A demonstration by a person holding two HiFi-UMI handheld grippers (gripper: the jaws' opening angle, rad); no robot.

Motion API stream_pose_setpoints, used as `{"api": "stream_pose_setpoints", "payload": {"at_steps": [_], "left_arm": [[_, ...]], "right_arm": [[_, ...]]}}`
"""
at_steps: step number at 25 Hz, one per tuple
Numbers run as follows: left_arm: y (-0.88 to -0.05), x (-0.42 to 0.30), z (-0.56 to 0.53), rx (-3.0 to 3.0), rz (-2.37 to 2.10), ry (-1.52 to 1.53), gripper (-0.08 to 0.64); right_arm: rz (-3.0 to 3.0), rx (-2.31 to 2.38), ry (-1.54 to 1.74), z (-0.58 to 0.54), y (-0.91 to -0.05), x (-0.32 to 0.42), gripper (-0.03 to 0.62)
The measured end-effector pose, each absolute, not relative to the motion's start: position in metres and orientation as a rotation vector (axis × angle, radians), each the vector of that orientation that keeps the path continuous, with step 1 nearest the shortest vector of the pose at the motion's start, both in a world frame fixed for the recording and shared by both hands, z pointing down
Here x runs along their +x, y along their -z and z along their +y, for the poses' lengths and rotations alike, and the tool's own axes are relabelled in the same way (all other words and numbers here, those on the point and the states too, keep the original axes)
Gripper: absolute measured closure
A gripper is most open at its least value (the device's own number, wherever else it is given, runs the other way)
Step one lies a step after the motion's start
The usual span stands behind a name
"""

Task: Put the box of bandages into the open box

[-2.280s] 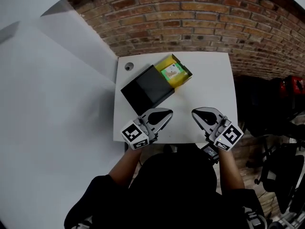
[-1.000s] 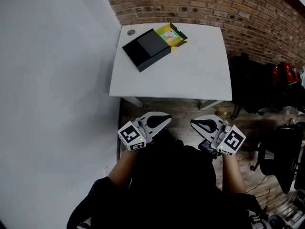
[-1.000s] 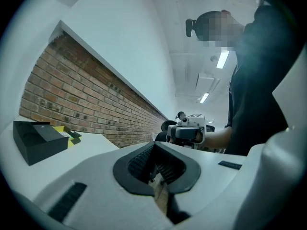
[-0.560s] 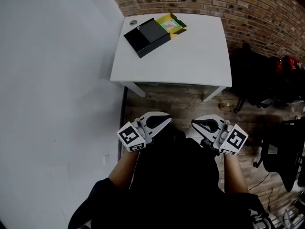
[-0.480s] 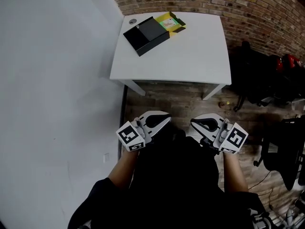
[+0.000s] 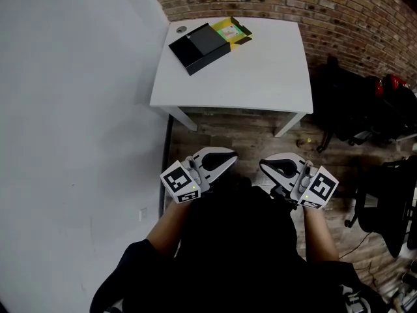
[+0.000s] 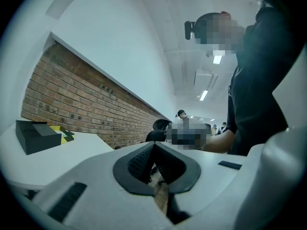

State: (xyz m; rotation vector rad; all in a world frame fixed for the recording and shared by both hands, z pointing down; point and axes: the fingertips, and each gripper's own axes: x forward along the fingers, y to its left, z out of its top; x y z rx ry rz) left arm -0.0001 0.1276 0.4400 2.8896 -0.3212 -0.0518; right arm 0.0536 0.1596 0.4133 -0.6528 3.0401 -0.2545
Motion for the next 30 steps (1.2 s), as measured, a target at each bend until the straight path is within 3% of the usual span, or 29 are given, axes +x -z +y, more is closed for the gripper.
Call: {"api": "stream_pose_setpoints", "payload": {"at_steps": [30], "left_arm": [[-0.452, 0.020, 0.123, 2.867, -0.295, 0.039, 0.546]], "right_arm": [[3.053, -0.694, 0.228, 0.147, -0.418, 0.076, 0.588]]}}
